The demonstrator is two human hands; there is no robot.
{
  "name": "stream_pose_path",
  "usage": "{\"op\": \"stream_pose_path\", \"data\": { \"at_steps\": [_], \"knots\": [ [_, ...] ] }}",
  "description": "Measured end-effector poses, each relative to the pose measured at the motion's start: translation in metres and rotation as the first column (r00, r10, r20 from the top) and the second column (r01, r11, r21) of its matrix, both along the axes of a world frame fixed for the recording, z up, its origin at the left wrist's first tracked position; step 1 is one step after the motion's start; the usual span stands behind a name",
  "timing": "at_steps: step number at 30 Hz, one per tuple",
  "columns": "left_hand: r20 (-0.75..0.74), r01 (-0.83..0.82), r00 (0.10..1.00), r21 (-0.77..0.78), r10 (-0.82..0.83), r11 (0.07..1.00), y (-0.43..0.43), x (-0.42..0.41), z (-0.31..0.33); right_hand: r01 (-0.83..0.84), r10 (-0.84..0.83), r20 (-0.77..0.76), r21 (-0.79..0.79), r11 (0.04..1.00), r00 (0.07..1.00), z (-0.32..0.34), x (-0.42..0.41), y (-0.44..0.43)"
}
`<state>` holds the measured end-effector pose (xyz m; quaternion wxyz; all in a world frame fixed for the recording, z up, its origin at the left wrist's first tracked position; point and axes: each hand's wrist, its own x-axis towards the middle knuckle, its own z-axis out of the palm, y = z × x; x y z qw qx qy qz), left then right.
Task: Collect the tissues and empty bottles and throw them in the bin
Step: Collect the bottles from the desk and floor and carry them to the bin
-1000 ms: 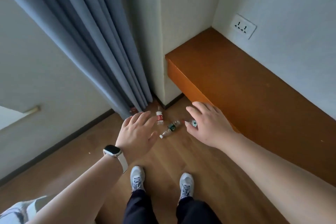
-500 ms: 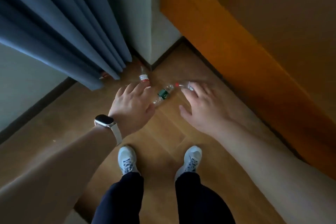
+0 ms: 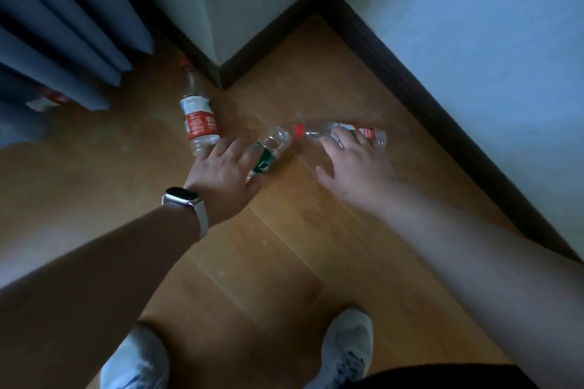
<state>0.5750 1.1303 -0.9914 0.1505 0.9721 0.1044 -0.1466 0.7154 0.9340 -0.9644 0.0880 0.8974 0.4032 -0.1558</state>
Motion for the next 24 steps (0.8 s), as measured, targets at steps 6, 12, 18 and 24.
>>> {"op": "stream_pose_path", "data": {
  "at_steps": [6,12,18,24],
  "knots": [
    [-0.023,0.010,1.000,0.056,-0.009,0.998,0.001,0.016,-0.084,-0.034,0.036,0.017,-0.080,0.996,0.999,-0.082,0.050,-0.009],
    [-0.024,-0.087,0.996,-0.029,0.086,0.996,-0.010,0.017,-0.122,0.049,-0.048,0.017,-0.121,0.991,0.999,-0.120,0.071,-0.018],
    [-0.040,-0.202,0.979,-0.056,0.200,0.978,-0.019,0.022,-0.122,0.089,-0.090,0.004,-0.182,0.979,0.996,-0.121,0.077,-0.022],
    [-0.083,-0.288,0.955,-0.042,0.284,0.957,-0.018,0.024,-0.120,0.066,-0.071,-0.027,-0.159,0.985,0.997,-0.125,0.075,-0.028]
  ]
}}
